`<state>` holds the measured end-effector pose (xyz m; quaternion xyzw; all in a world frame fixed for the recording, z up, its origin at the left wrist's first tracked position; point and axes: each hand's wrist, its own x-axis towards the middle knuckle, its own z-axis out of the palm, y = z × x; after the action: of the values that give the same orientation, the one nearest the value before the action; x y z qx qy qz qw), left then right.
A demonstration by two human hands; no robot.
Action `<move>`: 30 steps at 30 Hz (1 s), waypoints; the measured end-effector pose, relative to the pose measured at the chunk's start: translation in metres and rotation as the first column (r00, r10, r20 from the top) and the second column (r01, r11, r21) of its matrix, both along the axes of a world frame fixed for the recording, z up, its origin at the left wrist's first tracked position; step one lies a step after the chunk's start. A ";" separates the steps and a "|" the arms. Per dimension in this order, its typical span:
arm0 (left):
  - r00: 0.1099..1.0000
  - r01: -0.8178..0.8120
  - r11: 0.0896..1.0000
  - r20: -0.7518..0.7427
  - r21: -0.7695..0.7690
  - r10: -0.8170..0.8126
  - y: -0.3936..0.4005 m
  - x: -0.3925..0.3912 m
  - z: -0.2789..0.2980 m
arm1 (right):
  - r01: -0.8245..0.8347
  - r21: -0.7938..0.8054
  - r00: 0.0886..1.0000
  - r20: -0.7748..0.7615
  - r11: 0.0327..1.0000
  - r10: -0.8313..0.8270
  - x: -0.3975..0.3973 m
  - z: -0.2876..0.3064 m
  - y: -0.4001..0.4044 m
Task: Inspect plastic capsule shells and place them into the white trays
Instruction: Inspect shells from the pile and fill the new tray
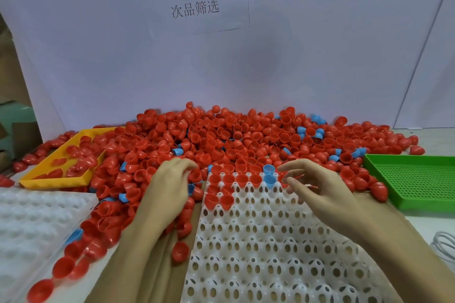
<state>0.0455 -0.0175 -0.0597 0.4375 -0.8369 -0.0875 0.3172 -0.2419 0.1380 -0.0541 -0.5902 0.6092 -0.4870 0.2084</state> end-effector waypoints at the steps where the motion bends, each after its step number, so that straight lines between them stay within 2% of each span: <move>1: 0.998 -0.056 0.998 0.009 0.010 0.056 -0.005 0.007 -0.001 | 0.001 0.003 1.000 -0.001 1.000 -0.001 0.001 0.000 0.000; 4: 0.994 -0.099 0.994 0.051 0.047 0.097 -0.012 0.016 -0.006 | -0.004 0.020 1.000 0.000 1.000 0.004 0.003 0.002 0.002; 8: 0.999 -0.037 0.999 0.021 0.013 0.037 -0.011 0.009 -0.009 | -0.005 0.043 1.000 -0.009 0.999 0.005 0.008 0.005 0.005; 12: 0.988 0.018 1.000 0.156 0.004 -0.019 -0.010 -0.001 -0.019 | -0.001 0.053 1.000 -0.023 0.999 0.002 0.010 0.007 0.006; 14: 0.987 0.000 1.000 0.161 0.019 -0.003 -0.012 -0.003 -0.021 | 0.006 0.051 0.999 -0.034 0.999 -0.004 0.010 0.006 0.006; 19: 0.998 -0.007 0.997 -0.057 0.079 0.011 -0.014 -0.002 -0.019 | -0.006 0.047 1.000 -0.020 0.999 0.007 0.010 0.003 0.005; 22: 0.985 0.002 1.000 -0.171 0.006 -0.001 -0.010 -0.004 -0.015 | -0.005 0.043 1.000 -0.022 0.999 0.006 0.009 0.004 0.005; 24: 0.953 0.000 1.000 -0.303 -0.022 -0.007 -0.004 -0.006 -0.006 | -0.002 0.038 1.000 -0.026 0.999 0.003 0.009 0.005 0.005; 26: 0.867 0.071 0.996 -0.496 0.046 -0.039 0.004 -0.009 0.004 | -0.001 0.033 1.000 -0.021 0.999 0.002 0.008 0.006 0.005; 28: 0.735 0.245 0.955 -0.674 0.168 -0.071 0.017 -0.016 0.014 | -0.008 0.035 1.000 -0.013 0.999 0.009 0.008 0.008 0.006; 30: 0.576 0.491 0.826 -0.815 0.277 -0.069 0.032 -0.027 0.020 | -0.029 0.036 1.000 0.002 0.999 0.029 0.009 0.009 0.006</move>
<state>0.0186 0.0144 -0.0394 0.2759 -0.6277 -0.5201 0.5092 -0.2331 0.1441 -0.0448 -0.5946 0.6092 -0.4733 0.2265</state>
